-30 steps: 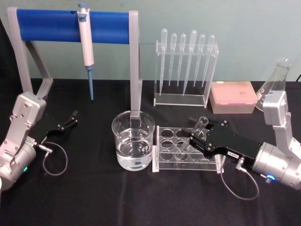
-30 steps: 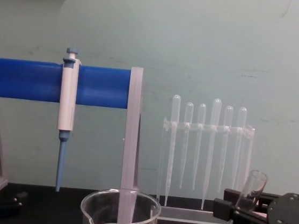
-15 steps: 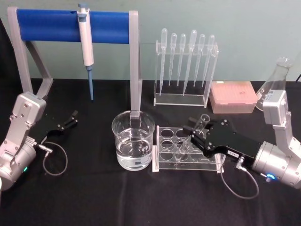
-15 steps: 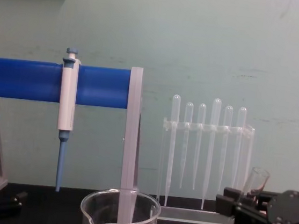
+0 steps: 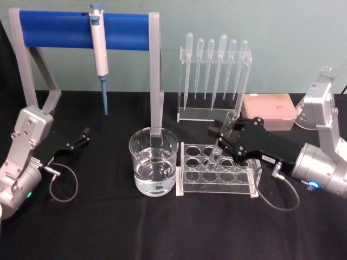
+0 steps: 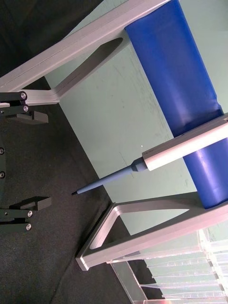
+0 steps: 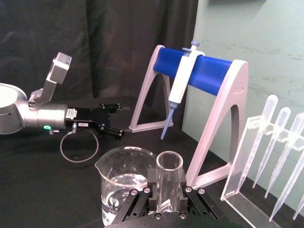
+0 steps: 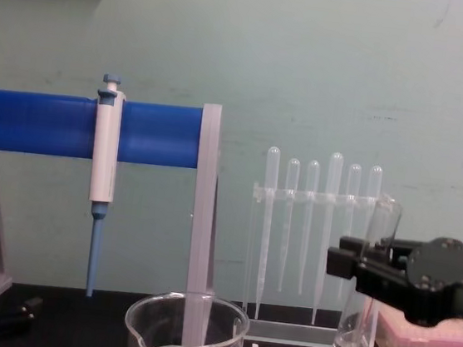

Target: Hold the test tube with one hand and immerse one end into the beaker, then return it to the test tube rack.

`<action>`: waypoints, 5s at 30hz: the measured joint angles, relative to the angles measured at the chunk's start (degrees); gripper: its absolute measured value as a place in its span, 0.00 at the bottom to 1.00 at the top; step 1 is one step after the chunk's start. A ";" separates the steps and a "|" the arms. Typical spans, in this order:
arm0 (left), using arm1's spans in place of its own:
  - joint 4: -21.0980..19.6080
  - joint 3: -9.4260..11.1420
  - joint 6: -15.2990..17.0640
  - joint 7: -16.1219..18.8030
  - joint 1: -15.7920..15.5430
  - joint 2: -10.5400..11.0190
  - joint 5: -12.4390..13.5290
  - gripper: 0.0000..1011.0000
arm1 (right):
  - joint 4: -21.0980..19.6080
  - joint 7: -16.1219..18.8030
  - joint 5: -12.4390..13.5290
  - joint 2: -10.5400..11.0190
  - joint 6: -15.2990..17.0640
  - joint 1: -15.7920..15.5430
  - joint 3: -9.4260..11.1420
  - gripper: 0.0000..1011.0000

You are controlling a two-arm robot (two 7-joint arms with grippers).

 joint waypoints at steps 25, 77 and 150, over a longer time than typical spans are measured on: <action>0.00 0.00 0.00 0.00 0.00 0.00 0.00 0.99 | -4.33 0.50 4.64 2.18 6.47 4.02 -0.87 0.22; 0.00 0.00 0.00 0.00 0.00 0.00 0.00 0.99 | -6.93 -0.06 6.03 3.17 7.39 6.44 -0.98 0.22; 0.00 0.00 0.00 0.00 0.00 0.00 0.00 0.99 | -6.32 0.26 5.76 2.08 7.50 8.97 -2.49 0.22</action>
